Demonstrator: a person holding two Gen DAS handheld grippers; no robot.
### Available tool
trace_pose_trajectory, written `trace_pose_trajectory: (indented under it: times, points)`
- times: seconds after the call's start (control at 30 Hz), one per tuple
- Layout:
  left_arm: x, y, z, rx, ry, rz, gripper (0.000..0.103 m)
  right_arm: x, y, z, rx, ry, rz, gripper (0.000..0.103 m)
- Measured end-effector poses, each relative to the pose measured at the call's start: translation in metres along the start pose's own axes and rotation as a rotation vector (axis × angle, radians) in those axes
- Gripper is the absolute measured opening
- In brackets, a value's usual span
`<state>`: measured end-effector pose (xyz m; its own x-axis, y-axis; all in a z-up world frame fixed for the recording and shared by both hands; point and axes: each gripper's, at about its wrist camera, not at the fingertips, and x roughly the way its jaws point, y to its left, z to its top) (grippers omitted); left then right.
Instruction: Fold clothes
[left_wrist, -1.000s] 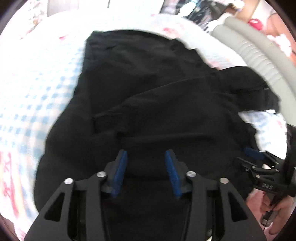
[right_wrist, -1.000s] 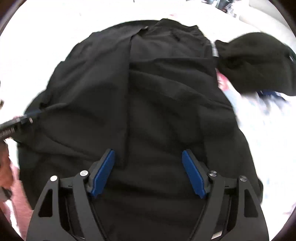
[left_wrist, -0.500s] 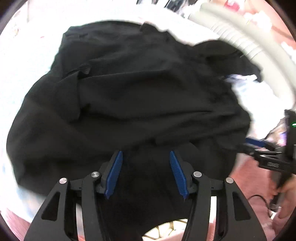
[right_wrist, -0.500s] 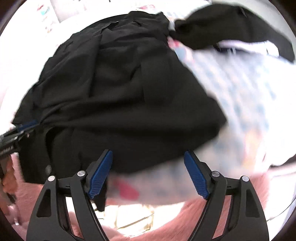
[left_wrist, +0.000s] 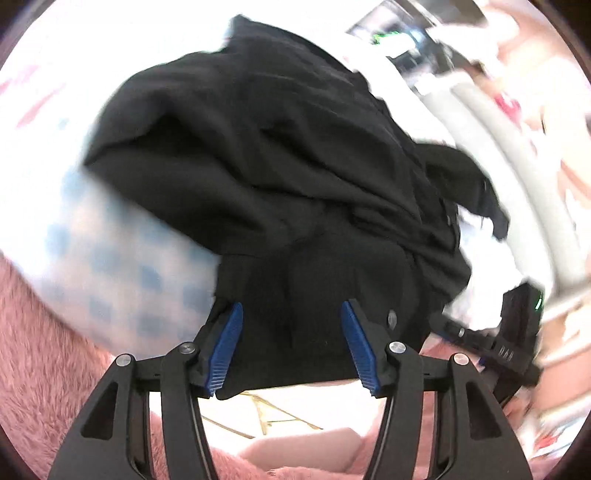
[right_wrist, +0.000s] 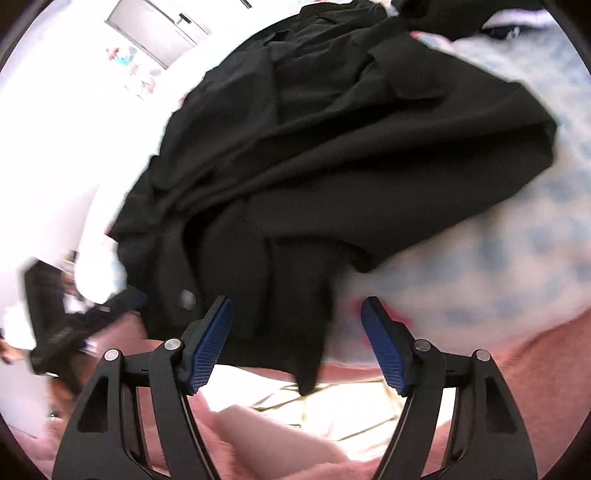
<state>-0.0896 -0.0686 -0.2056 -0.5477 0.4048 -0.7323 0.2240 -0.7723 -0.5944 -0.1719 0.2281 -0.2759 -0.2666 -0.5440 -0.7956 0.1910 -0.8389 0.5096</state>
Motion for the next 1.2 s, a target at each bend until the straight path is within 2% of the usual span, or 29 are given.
trace_pose_trajectory:
  times: [0.03, 0.1, 0.17, 0.2, 0.3, 0.43, 0.5, 0.57, 0.7, 0.77, 0.83, 0.87, 0.9, 0.93, 0.97, 1.0, 1.03, 1.07, 1.13, 1.2]
  points:
    - [-0.005, -0.001, -0.001, -0.014, -0.007, -0.013, 0.058, 0.002, 0.001, 0.001, 0.006, -0.001, 0.016, 0.067]
    - [-0.013, -0.011, 0.001, 0.038, -0.026, -0.015, 0.058, 0.000, 0.005, 0.003, -0.012, -0.009, 0.005, 0.050]
    - [-0.021, -0.021, 0.002, 0.095, -0.048, -0.010, 0.058, -0.009, 0.009, 0.001, -0.028, -0.040, -0.025, 0.050]
    - [-0.025, -0.029, 0.003, 0.144, -0.067, 0.026, 0.058, -0.012, 0.008, 0.002, -0.028, -0.051, -0.031, 0.050]
    - [-0.025, -0.030, 0.008, 0.146, -0.092, 0.090, 0.058, -0.020, 0.004, 0.005, -0.004, -0.078, -0.040, 0.050]
    - [-0.007, -0.008, 0.007, 0.002, -0.035, 0.039, 0.058, -0.024, -0.010, 0.006, 0.083, -0.100, -0.039, 0.053]
    - [-0.005, -0.012, 0.002, 0.012, -0.034, 0.049, 0.058, -0.025, -0.014, 0.005, 0.092, -0.124, -0.067, 0.065]
    - [-0.006, -0.018, -0.004, 0.038, -0.052, 0.063, 0.058, -0.025, -0.017, 0.005, 0.108, -0.118, -0.055, 0.065]
    - [-0.023, -0.023, -0.002, 0.067, -0.114, 0.025, 0.060, -0.030, -0.013, 0.006, 0.065, -0.112, -0.043, 0.065]
    - [-0.017, -0.015, -0.001, 0.047, -0.085, 0.051, 0.060, -0.018, -0.013, 0.007, 0.052, -0.081, -0.013, 0.068]
    - [0.003, 0.000, -0.001, -0.013, 0.010, 0.034, 0.061, -0.001, -0.016, 0.007, 0.057, -0.031, 0.040, 0.074]
    - [0.016, 0.005, -0.003, -0.047, 0.063, 0.001, 0.063, 0.008, -0.018, 0.007, 0.059, -0.007, 0.066, 0.074]
    - [0.028, 0.010, -0.005, -0.076, 0.110, -0.027, 0.063, 0.015, -0.016, 0.004, 0.057, 0.008, 0.080, 0.072]
    - [0.034, 0.009, -0.007, -0.081, 0.125, -0.021, 0.061, 0.022, -0.014, 0.002, 0.054, 0.022, 0.095, 0.058]
    - [0.037, 0.007, -0.009, -0.079, 0.133, -0.017, 0.060, 0.023, -0.004, 0.001, 0.018, 0.027, 0.129, 0.048]
    - [0.031, 0.001, -0.009, -0.046, 0.098, -0.022, 0.055, 0.020, 0.003, 0.000, -0.007, 0.018, 0.129, 0.046]
    - [0.024, -0.006, -0.009, -0.013, 0.063, -0.027, 0.044, 0.018, 0.009, -0.001, -0.033, 0.010, 0.129, 0.041]
    - [0.017, -0.012, -0.009, 0.018, 0.027, -0.038, 0.037, 0.015, 0.012, 0.000, -0.054, -0.004, 0.119, 0.039]
    - [0.005, -0.020, -0.003, 0.048, -0.029, -0.100, 0.037, 0.013, 0.010, 0.002, -0.054, -0.012, 0.126, 0.036]
    - [0.006, -0.022, 0.004, 0.070, -0.030, -0.108, 0.038, 0.018, 0.001, 0.005, -0.007, 0.005, 0.155, 0.036]
